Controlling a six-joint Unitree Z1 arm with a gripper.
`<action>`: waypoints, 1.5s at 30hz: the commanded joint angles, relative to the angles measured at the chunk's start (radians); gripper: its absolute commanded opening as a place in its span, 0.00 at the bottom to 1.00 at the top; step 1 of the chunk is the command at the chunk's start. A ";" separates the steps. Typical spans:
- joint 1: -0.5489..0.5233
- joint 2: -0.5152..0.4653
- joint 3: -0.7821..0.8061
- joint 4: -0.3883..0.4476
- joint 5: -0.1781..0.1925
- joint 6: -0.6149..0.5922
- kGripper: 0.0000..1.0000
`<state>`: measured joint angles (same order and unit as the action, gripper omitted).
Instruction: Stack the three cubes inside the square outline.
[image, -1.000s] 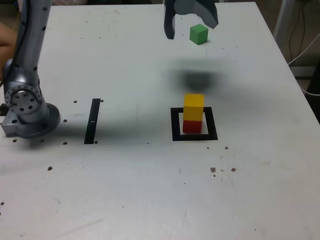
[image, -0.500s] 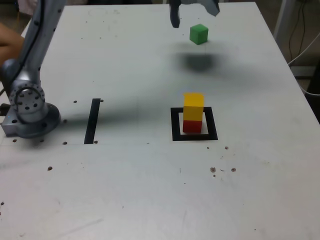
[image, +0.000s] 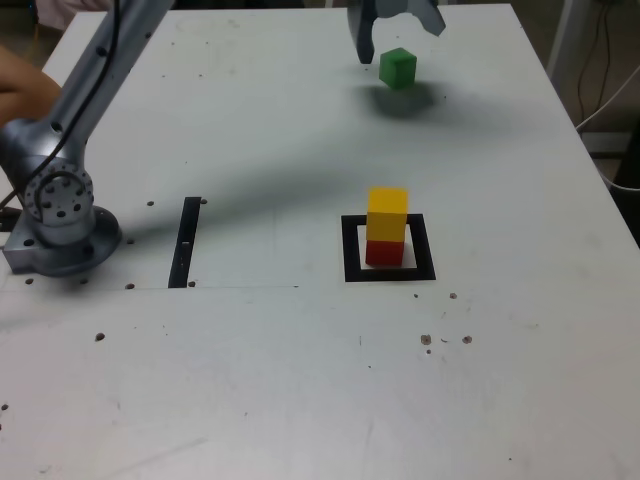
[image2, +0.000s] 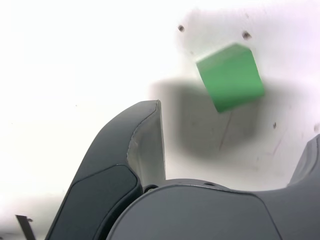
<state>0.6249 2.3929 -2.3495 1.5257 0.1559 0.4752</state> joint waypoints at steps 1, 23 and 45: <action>0.003 0.003 -0.004 0.007 0.001 -0.024 0.99; 0.024 0.102 -0.077 0.011 -0.047 -0.273 0.97; 0.043 0.169 -0.148 -0.007 -0.027 -0.299 0.77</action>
<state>0.6674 2.5516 -2.4989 1.5245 0.1307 0.1808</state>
